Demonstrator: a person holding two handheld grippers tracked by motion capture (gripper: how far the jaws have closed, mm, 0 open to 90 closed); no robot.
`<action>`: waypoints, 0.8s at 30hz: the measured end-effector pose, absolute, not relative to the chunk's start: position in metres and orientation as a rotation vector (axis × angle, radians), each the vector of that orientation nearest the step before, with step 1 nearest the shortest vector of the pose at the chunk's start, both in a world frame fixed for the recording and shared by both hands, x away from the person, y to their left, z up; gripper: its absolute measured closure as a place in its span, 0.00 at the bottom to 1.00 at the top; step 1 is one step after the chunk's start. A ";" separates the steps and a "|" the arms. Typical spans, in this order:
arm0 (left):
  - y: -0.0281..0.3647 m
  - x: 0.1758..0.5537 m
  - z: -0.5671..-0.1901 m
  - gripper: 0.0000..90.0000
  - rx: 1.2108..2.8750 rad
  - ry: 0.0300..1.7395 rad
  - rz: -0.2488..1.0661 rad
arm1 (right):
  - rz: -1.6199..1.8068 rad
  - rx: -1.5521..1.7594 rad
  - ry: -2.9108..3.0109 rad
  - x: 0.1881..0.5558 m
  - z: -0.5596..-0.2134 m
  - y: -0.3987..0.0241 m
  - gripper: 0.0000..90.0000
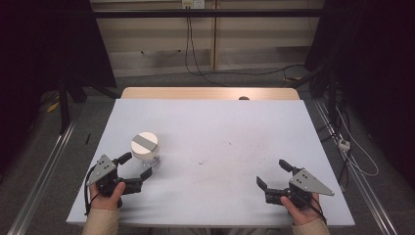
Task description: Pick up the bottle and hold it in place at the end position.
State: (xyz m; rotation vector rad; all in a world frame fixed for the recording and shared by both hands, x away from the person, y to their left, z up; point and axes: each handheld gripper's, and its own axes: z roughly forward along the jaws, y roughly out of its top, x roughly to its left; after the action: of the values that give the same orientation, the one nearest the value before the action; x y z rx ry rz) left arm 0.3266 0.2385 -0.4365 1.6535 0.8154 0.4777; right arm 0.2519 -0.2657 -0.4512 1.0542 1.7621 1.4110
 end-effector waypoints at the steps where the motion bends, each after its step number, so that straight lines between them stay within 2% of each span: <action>1: 0.238 0.327 -0.437 0.04 1.653 0.818 0.475 | 1.410 1.051 1.764 0.253 -0.451 -0.266 0.04; 24: 0.236 0.337 -0.442 0.03 1.702 0.854 0.511 | 1.406 1.057 1.748 0.256 -0.452 -0.266 0.04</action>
State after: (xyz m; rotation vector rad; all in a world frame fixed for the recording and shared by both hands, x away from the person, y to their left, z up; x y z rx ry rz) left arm 0.3371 0.2355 -0.4424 1.7020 0.8539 0.5112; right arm 0.2556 -0.2659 -0.4516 1.0570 1.7484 1.4060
